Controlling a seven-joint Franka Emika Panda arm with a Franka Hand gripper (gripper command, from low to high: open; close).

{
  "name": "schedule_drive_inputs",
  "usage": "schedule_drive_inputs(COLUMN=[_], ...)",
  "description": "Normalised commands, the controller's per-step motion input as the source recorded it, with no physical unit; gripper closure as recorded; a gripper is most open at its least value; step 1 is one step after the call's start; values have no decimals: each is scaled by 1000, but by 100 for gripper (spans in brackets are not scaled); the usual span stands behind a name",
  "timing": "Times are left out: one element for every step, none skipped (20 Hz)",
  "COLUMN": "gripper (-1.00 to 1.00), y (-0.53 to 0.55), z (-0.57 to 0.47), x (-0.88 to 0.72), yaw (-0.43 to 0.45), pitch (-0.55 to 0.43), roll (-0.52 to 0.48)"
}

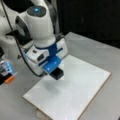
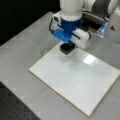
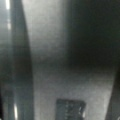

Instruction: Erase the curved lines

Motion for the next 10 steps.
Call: schedule_drive_inputs(gripper=[100, 100, 100, 100, 100, 100, 100, 100, 100, 100], y=[-317, -393, -461, -516, -560, -553, -554, -547, -510, -490], z=[264, 282, 286, 276, 249, 219, 186, 141, 111, 71], x=[186, 220, 251, 282, 313, 326, 349, 373, 383, 400], yaw=[341, 333, 321, 305, 290, 271, 259, 251, 242, 231], pitch=[215, 216, 218, 221, 218, 220, 227, 222, 226, 217], roll=[-2, -4, -6, -6, -10, -13, -17, -26, -31, -46])
